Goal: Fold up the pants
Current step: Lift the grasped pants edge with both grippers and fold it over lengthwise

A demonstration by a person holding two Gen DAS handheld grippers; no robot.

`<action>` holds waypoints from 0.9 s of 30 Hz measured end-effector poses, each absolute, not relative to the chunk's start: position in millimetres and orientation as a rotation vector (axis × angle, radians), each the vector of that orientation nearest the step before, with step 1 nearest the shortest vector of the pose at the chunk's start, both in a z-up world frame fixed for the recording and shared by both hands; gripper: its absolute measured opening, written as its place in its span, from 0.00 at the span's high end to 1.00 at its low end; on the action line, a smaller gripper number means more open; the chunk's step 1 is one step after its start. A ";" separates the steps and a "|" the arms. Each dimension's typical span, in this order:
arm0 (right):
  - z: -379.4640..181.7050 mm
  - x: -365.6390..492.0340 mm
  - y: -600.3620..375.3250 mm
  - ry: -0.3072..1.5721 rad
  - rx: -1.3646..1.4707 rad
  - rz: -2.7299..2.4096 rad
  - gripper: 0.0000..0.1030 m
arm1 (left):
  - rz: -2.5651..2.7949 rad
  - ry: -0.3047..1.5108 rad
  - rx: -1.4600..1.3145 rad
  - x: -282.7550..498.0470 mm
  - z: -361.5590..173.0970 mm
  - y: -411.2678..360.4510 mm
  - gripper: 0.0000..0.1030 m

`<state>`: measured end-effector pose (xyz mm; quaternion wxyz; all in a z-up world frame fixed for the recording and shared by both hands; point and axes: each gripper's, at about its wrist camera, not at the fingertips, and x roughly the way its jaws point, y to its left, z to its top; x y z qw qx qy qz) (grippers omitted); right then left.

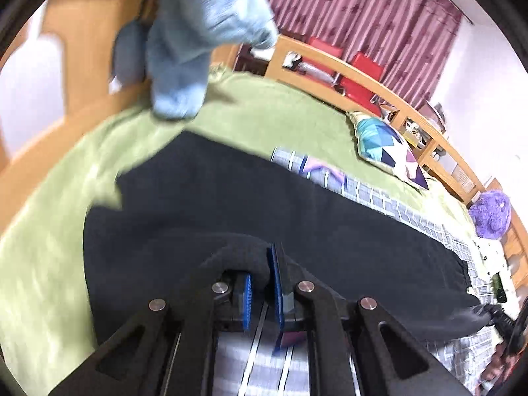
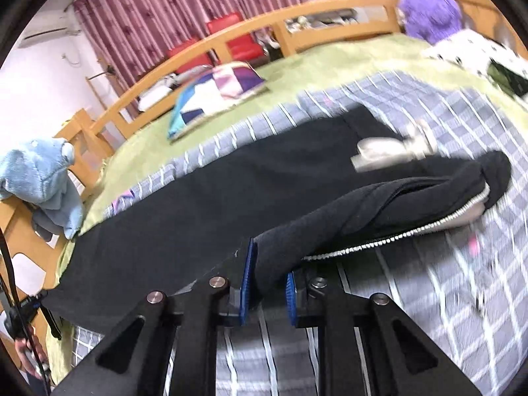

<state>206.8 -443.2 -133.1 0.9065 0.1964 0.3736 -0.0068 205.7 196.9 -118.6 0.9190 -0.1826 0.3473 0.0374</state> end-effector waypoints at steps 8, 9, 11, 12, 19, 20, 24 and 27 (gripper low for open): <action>-112.4 344.0 -444.3 0.740 0.359 0.020 0.83 | 0.132 0.655 -0.225 332.5 -96.8 177.8 0.89; -113.9 362.6 -443.3 0.740 0.353 0.011 0.80 | 0.137 0.661 -0.221 344.8 -99.2 175.0 0.89; -125.1 389.6 -441.0 0.779 0.359 0.004 0.75 | 0.145 0.710 -0.227 373.2 -110.5 170.3 0.87; -134.8 398.2 -439.3 0.802 0.364 -0.001 0.74 | 0.151 0.729 -0.232 376.8 -117.2 169.9 0.87; -163.7 364.0 -438.3 0.789 0.327 -0.012 0.58 | 0.155 0.767 -0.219 356.1 -134.9 160.8 0.69; -164.0 354.0 -439.4 0.788 0.319 -0.015 0.57 | 0.154 0.764 -0.221 351.0 -132.9 160.9 0.54; -168.1 317.9 -443.1 0.820 0.285 -0.031 0.57 | 0.164 0.699 -0.222 305.4 -120.7 165.5 0.24; -175.9 287.7 -445.2 0.850 0.292 -0.036 0.57 | 0.166 0.741 -0.238 279.5 -130.3 173.9 0.24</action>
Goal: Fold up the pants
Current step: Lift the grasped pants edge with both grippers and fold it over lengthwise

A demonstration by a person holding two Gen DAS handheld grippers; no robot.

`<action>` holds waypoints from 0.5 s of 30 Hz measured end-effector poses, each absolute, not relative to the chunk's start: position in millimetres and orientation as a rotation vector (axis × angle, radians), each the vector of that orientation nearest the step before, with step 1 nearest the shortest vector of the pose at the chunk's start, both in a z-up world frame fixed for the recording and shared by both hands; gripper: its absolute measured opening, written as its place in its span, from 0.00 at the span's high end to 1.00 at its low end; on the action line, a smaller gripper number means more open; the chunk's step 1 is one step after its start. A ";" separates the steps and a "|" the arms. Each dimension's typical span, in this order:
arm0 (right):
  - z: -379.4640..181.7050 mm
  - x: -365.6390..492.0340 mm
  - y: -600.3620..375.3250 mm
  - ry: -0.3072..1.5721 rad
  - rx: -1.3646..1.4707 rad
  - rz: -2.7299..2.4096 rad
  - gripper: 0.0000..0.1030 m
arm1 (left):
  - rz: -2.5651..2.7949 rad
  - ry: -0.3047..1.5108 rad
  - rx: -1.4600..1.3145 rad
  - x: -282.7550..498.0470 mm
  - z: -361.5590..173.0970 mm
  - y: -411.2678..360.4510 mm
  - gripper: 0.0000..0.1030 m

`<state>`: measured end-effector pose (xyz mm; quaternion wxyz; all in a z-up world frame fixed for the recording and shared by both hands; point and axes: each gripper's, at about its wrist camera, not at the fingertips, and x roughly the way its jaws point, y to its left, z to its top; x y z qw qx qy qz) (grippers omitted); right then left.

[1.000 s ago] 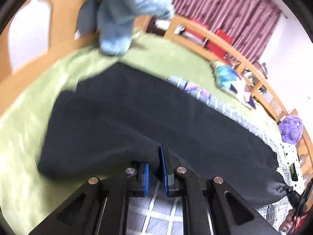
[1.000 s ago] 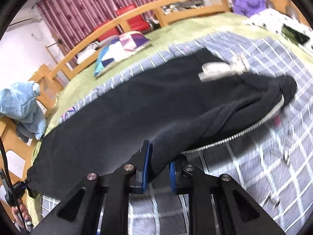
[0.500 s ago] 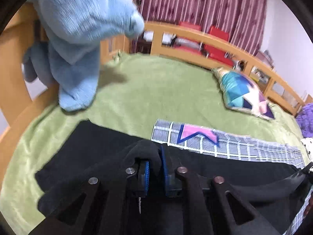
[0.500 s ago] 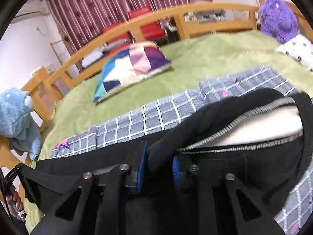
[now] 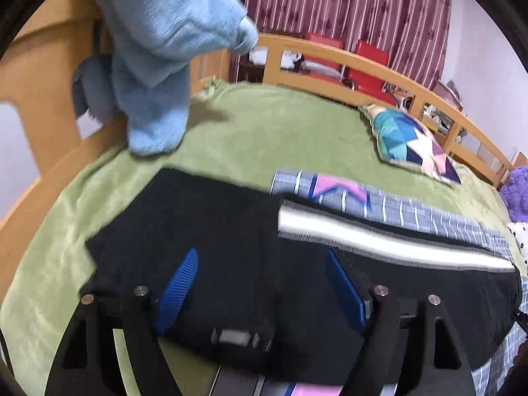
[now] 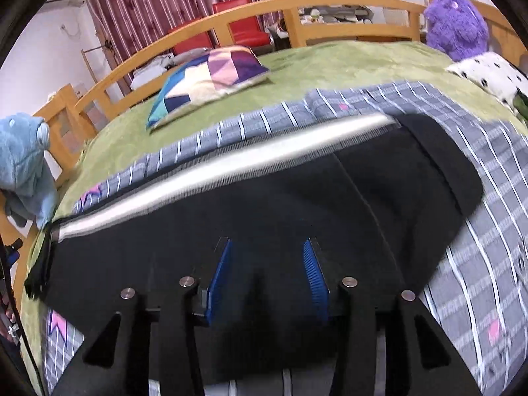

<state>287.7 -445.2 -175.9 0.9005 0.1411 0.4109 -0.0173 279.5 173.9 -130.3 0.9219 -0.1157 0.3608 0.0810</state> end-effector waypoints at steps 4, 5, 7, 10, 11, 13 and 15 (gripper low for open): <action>-189.0 256.3 -445.3 0.882 0.287 -0.056 0.52 | 0.172 0.832 -0.251 266.4 -165.6 175.2 0.24; -193.8 247.6 -446.8 0.882 0.299 -0.064 0.52 | 0.177 0.849 -0.238 267.2 -173.3 172.7 0.24; -200.8 237.6 -449.1 0.883 0.320 -0.066 0.52 | 0.183 0.867 -0.213 272.7 -185.9 168.8 0.24; -211.3 227.3 -451.6 0.878 0.350 -0.080 0.52 | 0.207 0.868 -0.178 288.6 -196.7 165.1 0.25; -213.7 225.6 -452.5 0.875 0.357 -0.083 0.52 | 0.221 0.857 -0.159 294.0 -196.6 165.6 0.39; -217.3 225.7 -452.6 0.873 0.356 -0.095 0.52 | 0.202 0.834 -0.150 306.5 -190.9 173.1 0.83; -219.4 227.3 -451.1 0.874 0.343 -0.108 0.52 | 0.267 0.803 -0.149 318.5 -174.4 193.5 0.90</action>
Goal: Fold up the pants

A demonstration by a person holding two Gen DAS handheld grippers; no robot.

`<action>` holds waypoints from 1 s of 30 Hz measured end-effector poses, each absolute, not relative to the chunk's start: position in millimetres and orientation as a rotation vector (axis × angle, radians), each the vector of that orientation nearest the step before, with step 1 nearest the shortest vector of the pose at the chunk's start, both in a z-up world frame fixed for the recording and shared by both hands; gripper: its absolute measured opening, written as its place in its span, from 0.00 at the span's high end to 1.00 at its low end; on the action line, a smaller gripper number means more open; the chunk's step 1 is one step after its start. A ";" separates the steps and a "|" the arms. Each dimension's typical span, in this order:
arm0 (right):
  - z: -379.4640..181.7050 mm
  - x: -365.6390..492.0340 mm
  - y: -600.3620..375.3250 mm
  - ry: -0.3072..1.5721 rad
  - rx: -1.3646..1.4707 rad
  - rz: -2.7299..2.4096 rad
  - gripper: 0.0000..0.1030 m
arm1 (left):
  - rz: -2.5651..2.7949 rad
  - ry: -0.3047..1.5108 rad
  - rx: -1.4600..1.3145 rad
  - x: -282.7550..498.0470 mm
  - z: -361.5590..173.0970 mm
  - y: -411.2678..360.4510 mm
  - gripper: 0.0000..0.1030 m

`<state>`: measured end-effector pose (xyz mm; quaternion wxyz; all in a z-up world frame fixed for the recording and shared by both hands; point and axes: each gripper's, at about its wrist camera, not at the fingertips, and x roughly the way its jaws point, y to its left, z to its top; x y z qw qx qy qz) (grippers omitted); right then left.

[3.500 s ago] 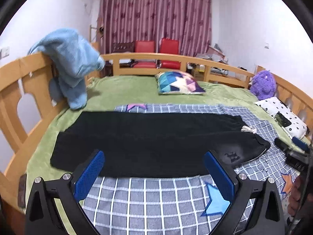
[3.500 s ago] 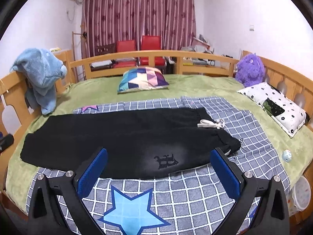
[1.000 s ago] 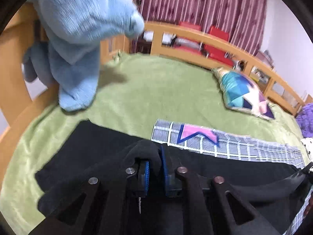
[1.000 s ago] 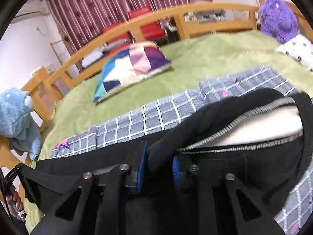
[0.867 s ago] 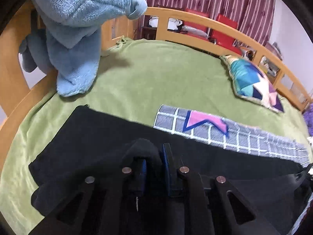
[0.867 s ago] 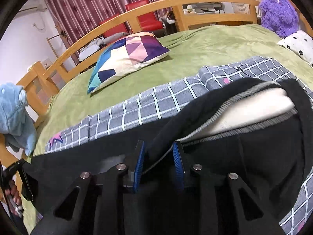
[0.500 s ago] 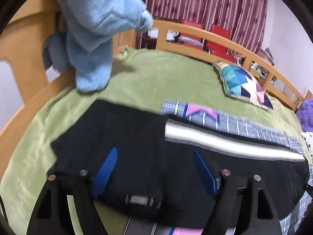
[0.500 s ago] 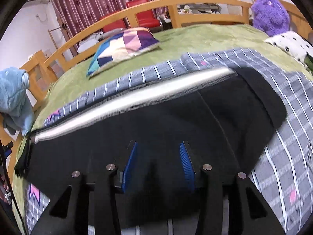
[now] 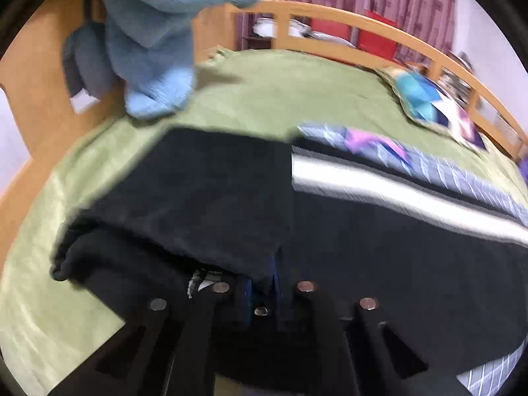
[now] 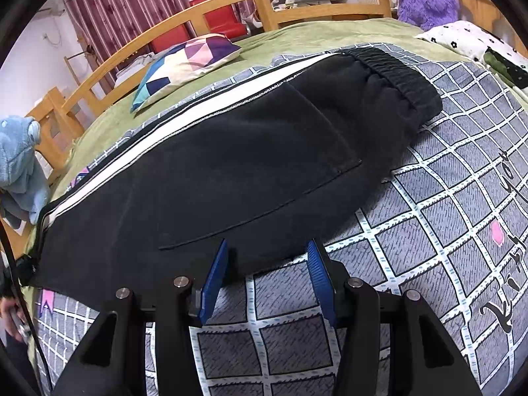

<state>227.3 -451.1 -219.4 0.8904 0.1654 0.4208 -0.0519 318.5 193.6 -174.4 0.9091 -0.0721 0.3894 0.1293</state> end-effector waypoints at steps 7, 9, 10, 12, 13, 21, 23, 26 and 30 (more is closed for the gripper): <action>-209.3 225.2 -445.2 0.863 0.309 -0.116 0.52 | 0.398 0.723 -0.240 335.5 -104.7 260.6 0.68; -207.4 221.3 -444.7 0.860 0.316 -0.115 0.52 | 0.410 0.700 -0.226 327.1 -96.4 258.5 0.38; -207.1 219.4 -444.4 0.862 0.325 -0.115 0.52 | 0.399 0.691 -0.224 320.7 -94.6 255.7 0.33; -206.7 216.2 -444.3 0.868 0.341 -0.111 0.52 | 0.369 0.683 -0.221 309.5 -96.2 248.3 0.33; -206.1 214.2 -442.9 0.874 0.346 -0.107 0.52 | 0.349 0.693 -0.218 301.9 -100.1 243.2 0.33; -196.0 199.6 -442.9 0.867 0.357 -0.098 0.49 | 0.082 0.894 -0.406 250.1 -171.7 201.0 0.33; -196.4 199.7 -448.2 0.863 0.385 -0.095 0.48 | 0.009 0.892 -0.518 233.4 -190.4 193.1 0.34; -200.0 202.2 -456.0 0.852 0.434 -0.071 0.43 | -0.079 0.897 -0.674 219.9 -217.5 185.3 0.34; -213.2 218.2 -467.2 0.865 0.505 -0.048 0.41 | -0.084 0.852 -0.778 225.9 -234.7 193.0 0.34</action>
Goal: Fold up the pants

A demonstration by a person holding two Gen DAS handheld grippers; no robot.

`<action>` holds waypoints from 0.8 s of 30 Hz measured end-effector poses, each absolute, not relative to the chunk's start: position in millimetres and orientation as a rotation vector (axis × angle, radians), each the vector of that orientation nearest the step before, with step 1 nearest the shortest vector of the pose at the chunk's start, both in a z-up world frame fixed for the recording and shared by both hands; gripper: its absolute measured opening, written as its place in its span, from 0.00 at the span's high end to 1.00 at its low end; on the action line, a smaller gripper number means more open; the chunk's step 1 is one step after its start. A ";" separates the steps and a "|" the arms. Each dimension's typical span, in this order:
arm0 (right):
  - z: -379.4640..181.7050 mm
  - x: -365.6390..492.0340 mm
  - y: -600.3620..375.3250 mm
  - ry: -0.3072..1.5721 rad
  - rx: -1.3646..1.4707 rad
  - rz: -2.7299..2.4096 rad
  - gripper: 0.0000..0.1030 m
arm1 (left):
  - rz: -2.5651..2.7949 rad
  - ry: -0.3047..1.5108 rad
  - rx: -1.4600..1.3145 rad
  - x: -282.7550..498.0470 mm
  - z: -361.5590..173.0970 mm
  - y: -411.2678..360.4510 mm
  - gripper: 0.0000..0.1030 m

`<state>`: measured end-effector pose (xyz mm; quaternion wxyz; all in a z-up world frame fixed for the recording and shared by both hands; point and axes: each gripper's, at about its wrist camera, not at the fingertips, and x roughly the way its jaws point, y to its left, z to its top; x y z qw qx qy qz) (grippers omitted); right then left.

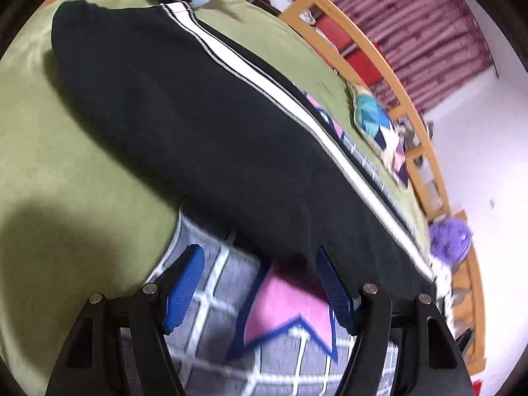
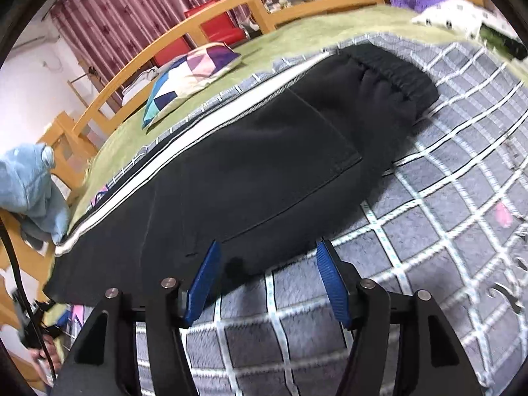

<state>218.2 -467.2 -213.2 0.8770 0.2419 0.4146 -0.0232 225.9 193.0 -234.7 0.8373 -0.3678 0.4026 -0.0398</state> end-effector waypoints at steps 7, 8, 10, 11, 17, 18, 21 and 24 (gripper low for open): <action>-237.6 253.9 -495.1 0.827 0.661 -0.027 0.41 | -0.001 0.801 -0.880 268.0 -243.3 219.4 0.38; -239.2 261.0 -501.4 0.808 0.693 -0.028 0.41 | 0.014 0.796 -0.886 273.9 -245.1 221.6 0.42; -243.2 274.6 -510.3 0.792 0.746 -0.039 0.42 | 0.047 0.783 -0.880 283.9 -244.6 224.9 0.52; -243.5 282.3 -512.7 0.786 0.757 -0.040 0.43 | 0.071 0.790 -0.867 289.2 -244.0 225.3 0.62; -231.5 298.9 -523.6 0.778 0.778 -0.057 0.81 | 0.074 0.786 -0.774 301.7 -208.2 224.4 0.89; -222.8 295.2 -525.0 0.765 0.777 -0.045 0.83 | 0.068 0.781 -0.746 298.4 -197.5 223.6 0.89; -187.8 276.4 -525.4 0.728 0.745 -0.035 0.90 | 0.044 0.771 -0.650 276.8 -159.5 209.7 0.90; -164.6 240.5 -532.1 0.727 0.744 -0.035 0.92 | 0.024 0.760 -0.605 232.1 -142.9 200.6 0.90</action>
